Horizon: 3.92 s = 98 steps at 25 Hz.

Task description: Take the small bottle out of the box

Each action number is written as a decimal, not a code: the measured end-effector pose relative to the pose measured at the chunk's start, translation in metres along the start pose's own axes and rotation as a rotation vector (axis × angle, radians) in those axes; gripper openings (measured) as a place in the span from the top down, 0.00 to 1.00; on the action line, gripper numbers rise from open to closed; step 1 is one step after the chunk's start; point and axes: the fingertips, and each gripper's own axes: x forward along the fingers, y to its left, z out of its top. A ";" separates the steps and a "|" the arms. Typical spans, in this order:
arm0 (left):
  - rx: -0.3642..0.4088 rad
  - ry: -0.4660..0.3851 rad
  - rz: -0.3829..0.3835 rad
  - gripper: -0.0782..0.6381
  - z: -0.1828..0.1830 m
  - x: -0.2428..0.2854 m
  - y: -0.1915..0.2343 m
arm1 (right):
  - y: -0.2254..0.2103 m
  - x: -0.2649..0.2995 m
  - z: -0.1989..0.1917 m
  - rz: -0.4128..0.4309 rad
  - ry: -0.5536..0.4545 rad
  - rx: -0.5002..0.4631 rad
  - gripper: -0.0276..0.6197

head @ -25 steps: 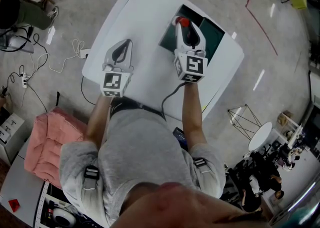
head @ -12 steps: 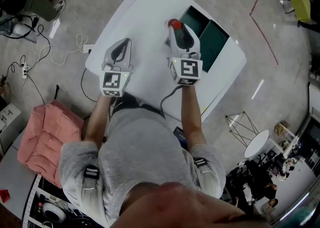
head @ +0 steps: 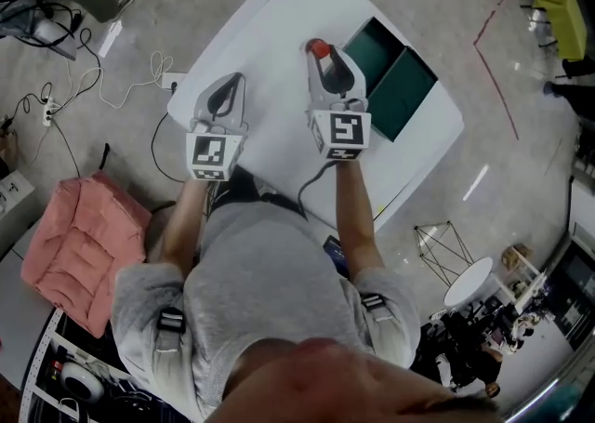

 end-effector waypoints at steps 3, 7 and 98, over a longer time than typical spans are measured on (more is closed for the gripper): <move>-0.005 0.003 0.021 0.88 -0.005 -0.005 0.008 | 0.012 0.008 -0.005 0.028 0.008 -0.007 0.76; -0.012 0.005 0.046 0.88 -0.010 -0.011 0.018 | 0.028 0.015 -0.012 0.063 0.019 -0.012 0.76; 0.030 -0.125 0.068 0.88 0.016 -0.097 -0.031 | 0.050 -0.067 -0.044 0.023 -0.018 -0.004 0.64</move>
